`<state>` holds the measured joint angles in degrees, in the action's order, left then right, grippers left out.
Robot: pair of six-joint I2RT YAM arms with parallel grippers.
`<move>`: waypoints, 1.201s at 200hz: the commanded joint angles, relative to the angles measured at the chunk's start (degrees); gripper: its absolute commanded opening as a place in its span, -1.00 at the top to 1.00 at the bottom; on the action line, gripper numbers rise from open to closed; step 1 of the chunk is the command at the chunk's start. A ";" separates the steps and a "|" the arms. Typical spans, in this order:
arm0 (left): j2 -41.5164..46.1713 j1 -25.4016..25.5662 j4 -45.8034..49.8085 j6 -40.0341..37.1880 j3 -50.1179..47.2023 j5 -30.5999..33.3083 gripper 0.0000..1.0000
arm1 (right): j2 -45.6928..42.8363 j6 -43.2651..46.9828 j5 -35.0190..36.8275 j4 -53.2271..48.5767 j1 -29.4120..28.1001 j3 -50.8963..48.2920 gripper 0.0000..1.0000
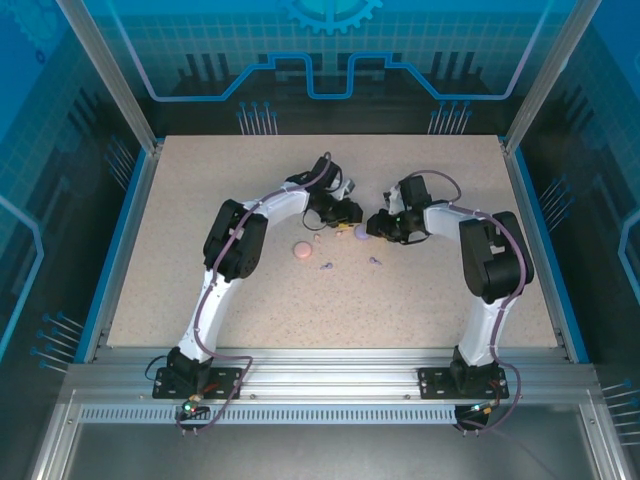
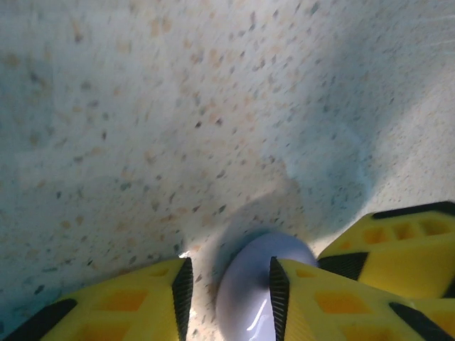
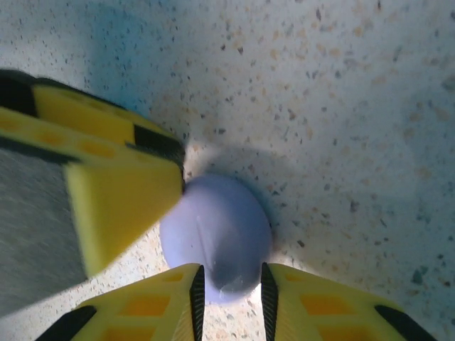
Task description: Insert the wireless bluetooth earbuds into the charging case
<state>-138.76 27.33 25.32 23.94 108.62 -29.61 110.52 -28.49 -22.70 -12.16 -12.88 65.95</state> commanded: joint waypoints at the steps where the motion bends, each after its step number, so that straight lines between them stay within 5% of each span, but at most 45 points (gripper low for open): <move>1: 3.40 0.61 1.22 0.37 -3.25 -1.68 0.27 | 1.53 1.59 1.07 -3.23 -0.98 2.61 0.43; 89: 7.75 0.69 -3.05 2.95 -8.67 -2.75 0.16 | -0.48 4.23 3.98 -8.11 -0.76 5.49 0.45; 167: 8.68 0.69 -7.46 7.40 -11.11 -5.13 0.03 | -1.71 2.65 -5.06 -3.25 1.68 0.38 0.35; 240: 8.49 0.71 -9.08 9.92 -12.64 -5.99 0.03 | 0.12 1.16 -5.09 -2.53 2.05 -0.03 0.41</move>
<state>-132.57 27.55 17.17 32.08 96.75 -33.36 109.45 -26.15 -26.48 -15.16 -11.55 66.28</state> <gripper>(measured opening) 0.485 0.301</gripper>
